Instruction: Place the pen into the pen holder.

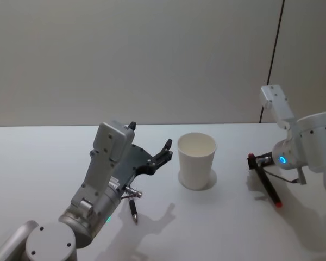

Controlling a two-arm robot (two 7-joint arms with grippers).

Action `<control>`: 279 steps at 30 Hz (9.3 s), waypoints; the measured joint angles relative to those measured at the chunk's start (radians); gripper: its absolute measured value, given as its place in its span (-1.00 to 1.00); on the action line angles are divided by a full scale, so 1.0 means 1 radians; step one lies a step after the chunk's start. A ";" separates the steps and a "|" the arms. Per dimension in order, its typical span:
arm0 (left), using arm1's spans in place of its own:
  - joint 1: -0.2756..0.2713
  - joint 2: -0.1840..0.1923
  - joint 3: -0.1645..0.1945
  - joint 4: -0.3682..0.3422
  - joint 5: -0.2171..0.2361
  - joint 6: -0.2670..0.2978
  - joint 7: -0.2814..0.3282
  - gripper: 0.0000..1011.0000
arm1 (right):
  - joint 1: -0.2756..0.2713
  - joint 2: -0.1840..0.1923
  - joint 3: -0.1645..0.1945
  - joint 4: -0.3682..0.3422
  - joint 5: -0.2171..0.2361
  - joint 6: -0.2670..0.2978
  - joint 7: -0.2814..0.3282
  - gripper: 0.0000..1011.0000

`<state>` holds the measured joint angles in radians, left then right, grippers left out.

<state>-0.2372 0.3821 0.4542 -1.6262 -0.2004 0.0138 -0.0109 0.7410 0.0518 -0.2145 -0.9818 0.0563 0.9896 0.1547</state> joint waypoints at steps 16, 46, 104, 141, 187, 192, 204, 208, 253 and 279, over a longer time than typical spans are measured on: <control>0.000 0.000 0.000 0.000 0.000 0.000 0.000 0.98 | -0.073 0.030 0.001 -0.147 -0.047 -0.140 0.039 -0.64; 0.000 0.000 0.000 0.000 0.000 0.000 0.000 0.98 | -0.228 0.072 -0.003 -0.345 -0.063 -0.586 0.044 -0.64; 0.000 0.000 0.000 0.000 0.000 0.000 0.000 0.98 | -0.191 -0.023 -0.093 -0.002 0.010 -1.544 0.092 -0.64; 0.000 0.000 0.000 0.000 0.000 0.000 0.000 0.98 | -0.095 -0.085 -0.103 0.285 0.226 -1.699 0.281 -0.64; 0.000 0.000 0.000 0.000 0.000 0.000 0.000 0.98 | -0.113 -0.084 -0.105 0.266 0.191 -1.657 0.278 0.63; 0.000 0.000 0.000 0.000 0.000 0.000 0.000 0.98 | -0.129 -0.078 -0.103 0.233 0.186 -1.642 0.271 0.84; 0.000 0.000 0.000 0.000 0.000 0.000 0.000 0.98 | -0.197 -0.044 -0.092 0.075 0.169 -1.540 0.242 0.98; 0.000 0.000 0.000 0.000 0.000 0.000 0.000 0.98 | -0.232 -0.023 -0.083 -0.009 0.159 -1.474 0.225 0.98; 0.000 0.000 0.000 0.000 0.000 0.000 0.000 0.98 | -0.576 0.219 0.039 -0.654 0.173 -0.830 0.041 0.98; 0.000 0.000 0.000 0.000 0.000 0.000 0.000 0.98 | -0.689 0.284 0.079 -0.770 0.201 -0.749 -0.034 0.98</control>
<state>-0.2372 0.3821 0.4542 -1.6262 -0.2004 0.0139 -0.0109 0.0524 0.3362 -0.1359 -1.7516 0.2570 0.2408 0.1203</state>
